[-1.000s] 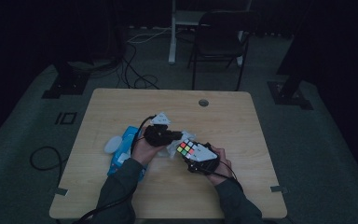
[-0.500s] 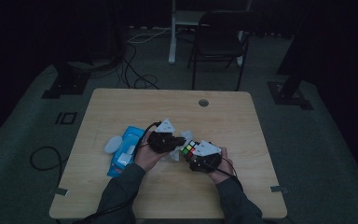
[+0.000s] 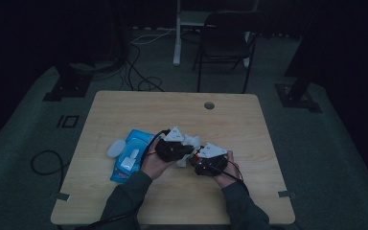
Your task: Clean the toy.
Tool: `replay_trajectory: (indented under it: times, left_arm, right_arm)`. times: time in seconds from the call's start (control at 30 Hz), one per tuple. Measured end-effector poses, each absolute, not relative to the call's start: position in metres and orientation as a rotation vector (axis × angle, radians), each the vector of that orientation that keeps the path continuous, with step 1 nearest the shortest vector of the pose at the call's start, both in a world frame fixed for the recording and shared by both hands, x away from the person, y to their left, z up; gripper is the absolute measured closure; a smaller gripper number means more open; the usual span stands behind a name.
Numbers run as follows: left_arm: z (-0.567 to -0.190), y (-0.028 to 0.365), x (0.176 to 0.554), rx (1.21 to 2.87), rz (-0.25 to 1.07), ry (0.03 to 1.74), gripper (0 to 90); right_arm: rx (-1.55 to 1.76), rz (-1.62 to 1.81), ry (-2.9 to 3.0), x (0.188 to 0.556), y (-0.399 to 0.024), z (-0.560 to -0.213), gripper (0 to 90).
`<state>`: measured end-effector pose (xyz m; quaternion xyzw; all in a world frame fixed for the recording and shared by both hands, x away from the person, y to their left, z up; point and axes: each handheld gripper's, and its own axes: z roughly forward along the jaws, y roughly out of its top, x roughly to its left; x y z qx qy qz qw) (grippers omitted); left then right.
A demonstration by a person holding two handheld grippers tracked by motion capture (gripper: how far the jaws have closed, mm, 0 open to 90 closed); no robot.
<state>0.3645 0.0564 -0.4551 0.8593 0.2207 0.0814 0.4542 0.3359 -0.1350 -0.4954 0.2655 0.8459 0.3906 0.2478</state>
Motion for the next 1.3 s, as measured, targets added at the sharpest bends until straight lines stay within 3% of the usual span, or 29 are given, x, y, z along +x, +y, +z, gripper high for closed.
replay_trajectory:
  times: [1.3]
  left_arm:
    - [-0.458, 0.038, 0.360, 2.146, 0.147, 0.463, 86.7]
  right_arm:
    - [0.734, 1.078, 2.308, 0.335, -0.133, -0.496, 34.2]
